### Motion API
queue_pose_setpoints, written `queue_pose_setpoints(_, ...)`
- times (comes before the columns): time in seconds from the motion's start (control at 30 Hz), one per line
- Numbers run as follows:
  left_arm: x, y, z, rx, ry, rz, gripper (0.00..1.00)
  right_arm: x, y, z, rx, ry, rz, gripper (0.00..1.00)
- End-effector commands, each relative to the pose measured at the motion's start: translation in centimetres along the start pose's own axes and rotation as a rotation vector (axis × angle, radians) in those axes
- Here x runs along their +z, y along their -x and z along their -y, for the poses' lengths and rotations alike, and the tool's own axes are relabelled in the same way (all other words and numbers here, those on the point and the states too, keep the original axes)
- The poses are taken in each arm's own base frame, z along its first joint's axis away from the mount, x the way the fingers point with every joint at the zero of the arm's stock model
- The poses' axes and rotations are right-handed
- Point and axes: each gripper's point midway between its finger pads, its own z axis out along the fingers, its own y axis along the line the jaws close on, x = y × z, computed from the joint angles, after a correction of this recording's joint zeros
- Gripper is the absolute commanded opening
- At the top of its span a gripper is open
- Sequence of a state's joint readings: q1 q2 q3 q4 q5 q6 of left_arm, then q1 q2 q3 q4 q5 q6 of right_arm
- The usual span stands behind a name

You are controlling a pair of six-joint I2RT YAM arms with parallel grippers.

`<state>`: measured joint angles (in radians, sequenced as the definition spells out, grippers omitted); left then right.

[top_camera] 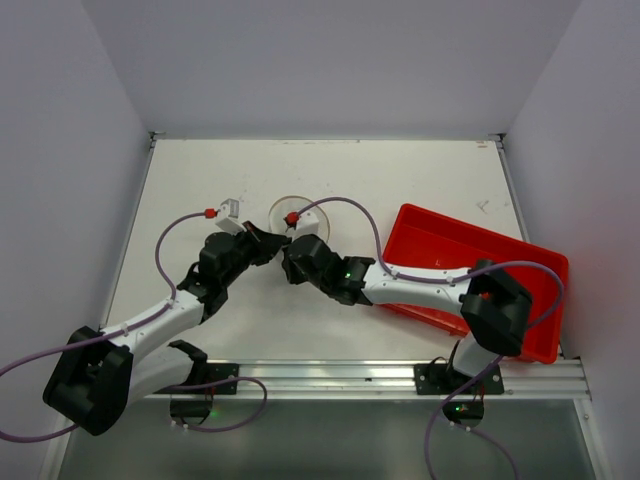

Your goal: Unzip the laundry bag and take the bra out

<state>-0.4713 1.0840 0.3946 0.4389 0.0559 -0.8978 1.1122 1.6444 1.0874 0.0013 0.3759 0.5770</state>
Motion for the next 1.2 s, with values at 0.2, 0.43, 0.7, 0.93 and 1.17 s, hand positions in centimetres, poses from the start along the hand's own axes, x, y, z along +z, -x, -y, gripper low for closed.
queue_pose_setpoints(0.2,-0.3,1.4,0.6,0.018,-0.014,0.052,0.0,0.5,1.4,-0.7,0.029,-0.045,0.045,0.18)
queue_pose_setpoints(0.43,-0.2,1.4,0.7,0.011,-0.014,0.052,0.0,0.6,1.5,-0.6,0.041,-0.068,0.06,0.19)
queue_pose_setpoints(0.7,-0.3,1.3,0.5,0.004,-0.009,0.05,0.0,1.0,1.5,-0.1,0.053,-0.114,0.084,0.19)
queue_pose_setpoints(0.93,-0.3,1.3,0.4,0.007,-0.003,0.053,0.0,0.8,1.3,0.9,0.062,-0.156,0.092,0.07)
queue_pose_setpoints(1.17,-0.1,1.1,-0.4,0.044,0.044,0.033,0.0,-0.4,1.7,1.9,0.039,-0.172,0.109,0.0)
